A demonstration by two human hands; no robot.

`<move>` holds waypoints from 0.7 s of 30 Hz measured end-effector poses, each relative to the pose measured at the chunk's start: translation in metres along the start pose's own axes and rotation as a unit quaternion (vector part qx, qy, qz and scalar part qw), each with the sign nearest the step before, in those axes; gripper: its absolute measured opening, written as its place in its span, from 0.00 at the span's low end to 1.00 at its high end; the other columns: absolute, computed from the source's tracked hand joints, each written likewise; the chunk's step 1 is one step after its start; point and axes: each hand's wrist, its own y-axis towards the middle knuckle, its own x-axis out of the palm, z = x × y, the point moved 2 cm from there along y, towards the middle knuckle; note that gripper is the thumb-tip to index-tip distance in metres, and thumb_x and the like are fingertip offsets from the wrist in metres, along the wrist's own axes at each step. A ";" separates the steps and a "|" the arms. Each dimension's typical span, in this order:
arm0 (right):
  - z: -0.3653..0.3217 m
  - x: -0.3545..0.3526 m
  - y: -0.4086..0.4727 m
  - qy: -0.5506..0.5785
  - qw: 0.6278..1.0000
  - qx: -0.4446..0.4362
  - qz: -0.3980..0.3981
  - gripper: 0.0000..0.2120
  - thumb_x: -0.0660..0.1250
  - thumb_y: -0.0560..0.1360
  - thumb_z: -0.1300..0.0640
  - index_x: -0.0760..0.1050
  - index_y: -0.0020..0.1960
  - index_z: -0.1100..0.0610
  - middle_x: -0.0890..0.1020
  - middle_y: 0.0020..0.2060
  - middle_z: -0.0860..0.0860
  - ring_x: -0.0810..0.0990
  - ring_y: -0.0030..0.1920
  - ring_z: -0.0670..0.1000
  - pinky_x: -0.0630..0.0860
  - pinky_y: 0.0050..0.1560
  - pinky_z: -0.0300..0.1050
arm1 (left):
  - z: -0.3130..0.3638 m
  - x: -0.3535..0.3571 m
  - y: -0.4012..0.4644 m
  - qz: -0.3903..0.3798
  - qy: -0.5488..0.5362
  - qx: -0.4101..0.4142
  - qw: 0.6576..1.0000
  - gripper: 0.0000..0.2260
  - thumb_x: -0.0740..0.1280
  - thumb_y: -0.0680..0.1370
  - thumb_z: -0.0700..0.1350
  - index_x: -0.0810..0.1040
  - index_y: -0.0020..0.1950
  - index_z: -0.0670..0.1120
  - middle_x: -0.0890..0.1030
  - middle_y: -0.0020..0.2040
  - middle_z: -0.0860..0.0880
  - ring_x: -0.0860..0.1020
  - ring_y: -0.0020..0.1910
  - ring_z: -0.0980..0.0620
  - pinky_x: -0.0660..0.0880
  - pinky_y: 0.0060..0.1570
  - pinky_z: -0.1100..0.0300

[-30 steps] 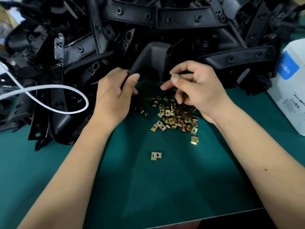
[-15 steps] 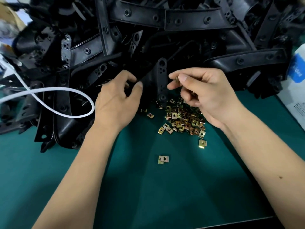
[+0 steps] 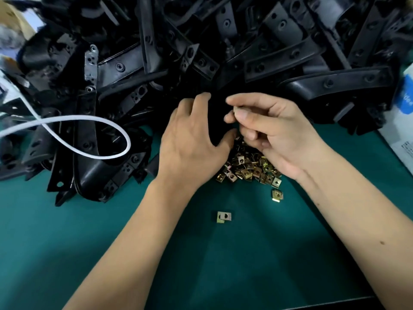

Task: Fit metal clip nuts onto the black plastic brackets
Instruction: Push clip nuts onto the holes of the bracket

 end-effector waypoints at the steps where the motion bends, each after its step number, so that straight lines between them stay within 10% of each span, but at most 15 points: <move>1: -0.001 -0.001 0.000 -0.013 1.000 -0.008 0.004 0.10 0.67 0.80 0.67 0.83 0.58 0.58 0.86 0.44 0.55 0.70 0.30 0.46 0.59 0.30 0.37 | -0.001 0.001 0.001 0.003 -0.014 -0.010 1.000 0.31 0.72 0.76 0.58 0.68 0.75 0.48 0.77 0.64 0.46 0.77 0.63 0.43 0.75 0.58 0.51; 21: -0.001 -0.005 -0.001 -0.038 0.991 -0.006 0.125 0.07 0.73 0.77 0.65 0.87 0.53 0.58 0.73 0.41 0.61 0.65 0.31 0.47 0.59 0.31 0.40 | -0.007 -0.007 0.002 -0.015 -0.187 -0.013 0.982 0.21 0.67 0.79 0.57 0.76 0.72 0.55 0.80 0.62 0.55 0.77 0.64 0.56 0.75 0.64 0.52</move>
